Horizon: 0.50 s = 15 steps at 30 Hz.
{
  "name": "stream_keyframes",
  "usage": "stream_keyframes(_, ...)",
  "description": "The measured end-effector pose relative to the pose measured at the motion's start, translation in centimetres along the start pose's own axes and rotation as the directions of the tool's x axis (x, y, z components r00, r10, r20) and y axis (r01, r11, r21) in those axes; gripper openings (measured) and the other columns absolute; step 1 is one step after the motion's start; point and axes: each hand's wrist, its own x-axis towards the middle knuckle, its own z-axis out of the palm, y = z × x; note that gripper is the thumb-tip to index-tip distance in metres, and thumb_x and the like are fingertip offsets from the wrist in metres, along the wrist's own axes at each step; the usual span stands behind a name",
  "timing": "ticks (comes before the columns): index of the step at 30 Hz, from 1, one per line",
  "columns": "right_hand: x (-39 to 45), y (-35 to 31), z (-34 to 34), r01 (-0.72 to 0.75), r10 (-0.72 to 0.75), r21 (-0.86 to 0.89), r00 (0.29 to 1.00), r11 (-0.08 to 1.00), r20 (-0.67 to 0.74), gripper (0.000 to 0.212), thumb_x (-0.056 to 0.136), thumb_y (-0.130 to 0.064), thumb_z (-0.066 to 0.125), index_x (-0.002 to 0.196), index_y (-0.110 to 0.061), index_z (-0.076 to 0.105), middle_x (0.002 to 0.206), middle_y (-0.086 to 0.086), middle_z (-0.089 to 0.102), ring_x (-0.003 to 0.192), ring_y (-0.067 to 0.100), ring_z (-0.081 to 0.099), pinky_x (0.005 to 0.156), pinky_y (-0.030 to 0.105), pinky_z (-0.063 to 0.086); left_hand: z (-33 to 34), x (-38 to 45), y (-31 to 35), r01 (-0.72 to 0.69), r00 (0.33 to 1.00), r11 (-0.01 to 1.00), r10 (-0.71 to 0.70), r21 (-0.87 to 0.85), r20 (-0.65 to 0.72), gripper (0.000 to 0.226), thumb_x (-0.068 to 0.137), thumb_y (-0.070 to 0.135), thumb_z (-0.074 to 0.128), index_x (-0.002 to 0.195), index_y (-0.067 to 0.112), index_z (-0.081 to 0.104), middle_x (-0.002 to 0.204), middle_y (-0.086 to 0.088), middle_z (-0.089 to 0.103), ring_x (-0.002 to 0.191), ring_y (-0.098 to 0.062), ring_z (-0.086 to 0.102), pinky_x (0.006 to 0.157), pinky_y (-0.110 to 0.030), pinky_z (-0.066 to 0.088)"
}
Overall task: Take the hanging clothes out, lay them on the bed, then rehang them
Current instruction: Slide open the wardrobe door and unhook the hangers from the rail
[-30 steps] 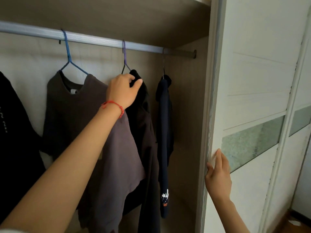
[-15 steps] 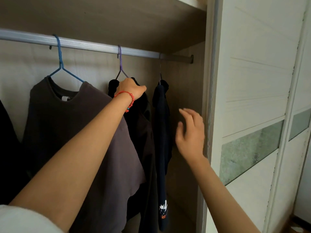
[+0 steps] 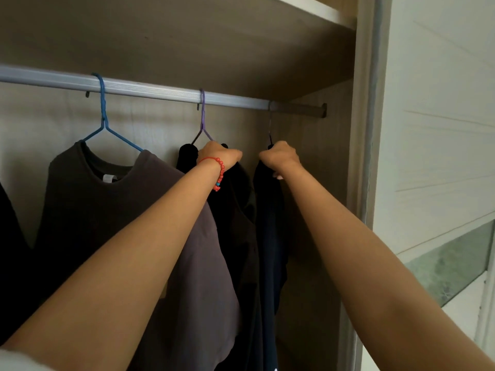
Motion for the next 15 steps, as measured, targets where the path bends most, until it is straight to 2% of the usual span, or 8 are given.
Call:
stream_keyframes(1, 0.2, -0.1, -0.1, -0.007, 0.007, -0.011, 1.0, 1.0, 0.0, 0.033, 0.085, -0.022, 0.05, 0.113, -0.005, 0.055, 0.106, 0.012, 0.06, 0.087, 0.028, 0.063, 0.079, 0.037, 0.056, 0.1, 0.2, 0.2, 0.003, 1.0, 0.999, -0.004, -0.042, -0.024, 0.021, 0.081, 0.018, 0.053, 0.097, 0.004, 0.055, 0.103, -0.013, 0.058, 0.098, -0.029, 0.059, 0.074, -0.03, 0.044)
stream_keyframes(3, 0.6, -0.1, 0.0, -0.028, 0.028, -0.011, 0.999, 1.0, 0.019, 0.031, 0.088, -0.016, 0.046, 0.115, -0.003, 0.054, 0.093, 0.011, 0.056, 0.073, 0.024, 0.058, 0.068, 0.033, 0.054, 0.3, 0.6, 0.3, 0.011, 0.998, 0.992, -0.019, -0.126, -0.063, 0.021, 0.083, 0.01, 0.049, 0.1, 0.002, 0.057, 0.111, -0.016, 0.062, 0.1, -0.031, 0.06, 0.077, -0.031, 0.047)
stream_keyframes(4, 0.8, 0.0, 0.2, -0.028, 0.028, -0.012, 0.999, 1.0, 0.019, 0.03, 0.089, -0.015, 0.045, 0.115, -0.002, 0.054, 0.094, 0.012, 0.057, 0.073, 0.024, 0.057, 0.068, 0.032, 0.053, 0.5, 0.9, 0.3, 0.018, 0.996, 0.986, -0.031, -0.167, -0.079, 0.026, 0.084, 0.008, 0.047, 0.107, -0.001, 0.057, 0.117, -0.017, 0.061, 0.105, -0.031, 0.059, 0.082, -0.033, 0.048)
stream_keyframes(7, 1.0, 0.4, 0.7, 0.022, -0.022, 0.002, 0.998, 1.0, -0.062, 0.03, 0.089, -0.013, 0.045, 0.115, -0.001, 0.055, 0.117, 0.016, 0.058, 0.102, 0.032, 0.058, 0.081, 0.034, 0.049, 0.9, 1.4, 0.3, 0.028, 0.991, 0.971, -0.058, -0.239, -0.117, 0.034, 0.086, 0.004, 0.046, 0.118, -0.003, 0.051, 0.126, -0.017, 0.056, 0.114, -0.032, 0.055, 0.096, -0.035, 0.047)
stream_keyframes(8, 0.9, 0.5, 0.7, 0.04, -0.037, 0.025, 0.994, 0.999, -0.103, 0.03, 0.089, -0.013, 0.045, 0.115, -0.001, 0.055, 0.119, 0.017, 0.057, 0.107, 0.033, 0.056, 0.08, 0.032, 0.046, 1.0, 1.5, 0.3, 0.022, 0.99, 0.968, -0.056, -0.249, -0.13, 0.034, 0.085, 0.004, 0.047, 0.119, -0.003, 0.05, 0.126, -0.018, 0.055, 0.114, -0.032, 0.055, 0.097, -0.037, 0.047)
stream_keyframes(11, 0.8, 1.0, 0.3, 0.09, -0.068, 0.114, 0.981, 0.989, -0.18, 0.026, 0.09, -0.012, 0.045, 0.108, 0.0, 0.058, 0.113, 0.017, 0.06, 0.103, 0.031, 0.058, 0.072, 0.028, 0.043, 0.9, 1.9, 0.3, 0.011, 0.989, 0.96, -0.052, -0.279, -0.141, 0.036, 0.083, 0.005, 0.049, 0.119, -0.003, 0.05, 0.121, -0.02, 0.058, 0.11, -0.034, 0.058, 0.096, -0.041, 0.049)
stream_keyframes(15, 0.4, 0.7, -0.6, 0.165, -0.131, 0.134, 0.963, 0.977, -0.234, 0.017, 0.084, -0.008, 0.046, 0.091, -0.004, 0.061, 0.102, 0.018, 0.062, 0.097, 0.034, 0.061, 0.072, 0.033, 0.049, 0.7, 2.7, 0.8, -0.017, 0.99, 0.933, -0.035, -0.359, -0.137, 0.035, 0.086, 0.008, 0.05, 0.118, -0.006, 0.05, 0.119, -0.022, 0.058, 0.108, -0.034, 0.058, 0.096, -0.041, 0.049)
